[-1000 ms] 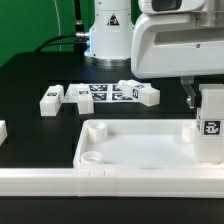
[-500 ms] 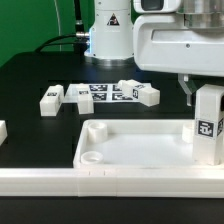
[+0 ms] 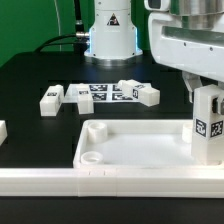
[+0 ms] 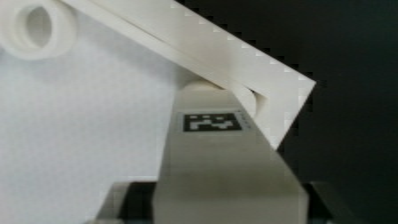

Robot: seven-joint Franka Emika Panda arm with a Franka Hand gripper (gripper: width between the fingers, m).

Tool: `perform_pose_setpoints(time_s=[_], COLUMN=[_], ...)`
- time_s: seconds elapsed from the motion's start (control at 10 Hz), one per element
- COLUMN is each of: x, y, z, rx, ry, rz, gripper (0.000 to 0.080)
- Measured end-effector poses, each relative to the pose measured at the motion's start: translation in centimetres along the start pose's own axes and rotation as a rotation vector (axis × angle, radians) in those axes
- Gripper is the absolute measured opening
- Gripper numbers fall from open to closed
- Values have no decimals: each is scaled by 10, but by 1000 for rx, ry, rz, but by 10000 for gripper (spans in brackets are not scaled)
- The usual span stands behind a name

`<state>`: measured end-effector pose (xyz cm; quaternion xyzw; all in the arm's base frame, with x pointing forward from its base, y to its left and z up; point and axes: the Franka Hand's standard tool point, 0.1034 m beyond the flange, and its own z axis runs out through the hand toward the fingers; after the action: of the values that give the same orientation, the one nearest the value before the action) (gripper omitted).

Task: Assemble desk

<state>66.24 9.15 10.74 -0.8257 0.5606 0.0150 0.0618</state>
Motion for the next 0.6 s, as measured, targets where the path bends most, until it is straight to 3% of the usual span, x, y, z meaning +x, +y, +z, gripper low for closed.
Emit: perform_pose_setpoints(time_s=[0.4, 0.5, 0.6], x=[-1, -1, -1], y=[0, 0, -1], z=[0, 0, 0], rx=[0, 0, 0], ry=[0, 0, 1], rz=[68, 40, 13], gripper=[290, 388, 388])
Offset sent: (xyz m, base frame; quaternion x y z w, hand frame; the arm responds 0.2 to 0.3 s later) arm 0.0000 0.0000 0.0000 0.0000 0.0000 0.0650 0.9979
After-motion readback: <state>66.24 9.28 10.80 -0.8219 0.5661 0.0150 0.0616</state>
